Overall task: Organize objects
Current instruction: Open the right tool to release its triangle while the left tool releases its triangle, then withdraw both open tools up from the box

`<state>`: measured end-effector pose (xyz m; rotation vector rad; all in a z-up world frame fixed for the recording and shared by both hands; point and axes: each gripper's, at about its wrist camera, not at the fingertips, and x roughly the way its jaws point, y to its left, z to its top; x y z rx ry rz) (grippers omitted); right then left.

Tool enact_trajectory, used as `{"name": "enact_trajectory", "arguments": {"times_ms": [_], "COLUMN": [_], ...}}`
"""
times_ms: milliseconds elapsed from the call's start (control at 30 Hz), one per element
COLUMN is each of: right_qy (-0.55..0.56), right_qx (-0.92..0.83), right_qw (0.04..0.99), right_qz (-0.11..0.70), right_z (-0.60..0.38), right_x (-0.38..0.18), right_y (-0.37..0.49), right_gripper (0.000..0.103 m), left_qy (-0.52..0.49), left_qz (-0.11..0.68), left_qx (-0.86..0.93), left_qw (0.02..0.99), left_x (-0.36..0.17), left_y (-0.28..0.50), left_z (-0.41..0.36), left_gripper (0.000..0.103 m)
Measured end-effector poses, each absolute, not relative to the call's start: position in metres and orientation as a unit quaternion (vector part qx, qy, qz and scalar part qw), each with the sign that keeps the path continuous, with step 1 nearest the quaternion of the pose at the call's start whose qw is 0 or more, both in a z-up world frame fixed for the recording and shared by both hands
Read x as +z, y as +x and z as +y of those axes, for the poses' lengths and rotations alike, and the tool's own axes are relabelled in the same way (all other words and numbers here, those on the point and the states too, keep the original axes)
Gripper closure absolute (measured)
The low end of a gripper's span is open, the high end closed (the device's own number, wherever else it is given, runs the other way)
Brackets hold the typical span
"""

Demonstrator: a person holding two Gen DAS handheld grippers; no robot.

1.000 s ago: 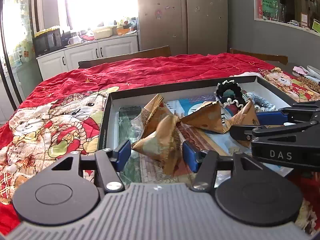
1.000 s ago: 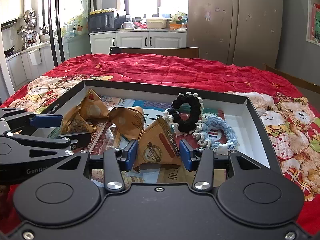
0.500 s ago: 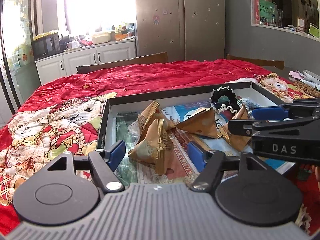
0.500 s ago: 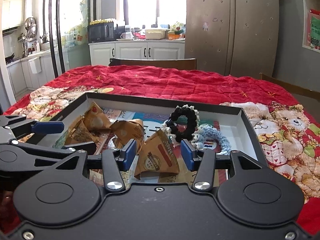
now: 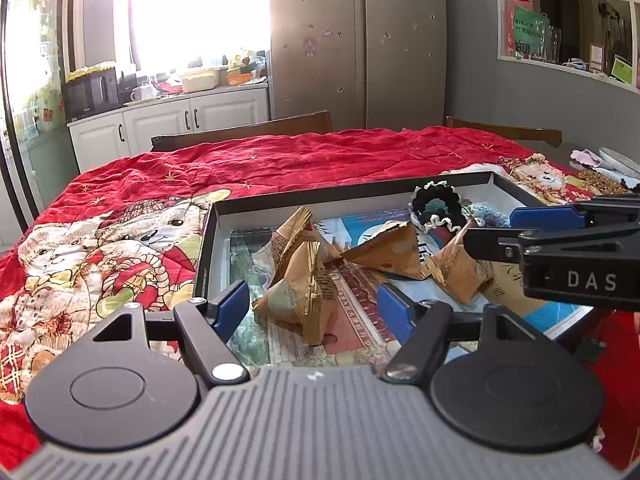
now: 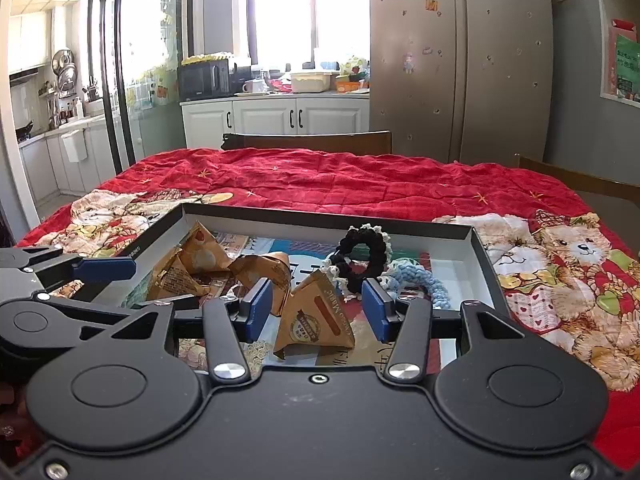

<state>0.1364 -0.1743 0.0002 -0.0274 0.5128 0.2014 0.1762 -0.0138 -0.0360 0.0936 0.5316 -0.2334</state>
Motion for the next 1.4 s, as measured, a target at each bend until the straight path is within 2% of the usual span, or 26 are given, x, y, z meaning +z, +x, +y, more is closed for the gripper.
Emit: {"name": "enact_trajectory", "arguments": {"times_ms": [1400], "right_qy": [-0.022], "right_qx": [0.116], "right_qw": [0.968], "right_qz": [0.221], "right_z": [-0.206], "right_x": [0.042], "right_y": [0.054], "right_gripper": [0.054], "left_qy": [0.029], "left_qz": [0.238], "left_qx": [-0.178], "left_qw": [0.954], "left_x": [0.011], "left_y": [0.111], "left_z": [-0.023], "left_gripper": [0.019]}}
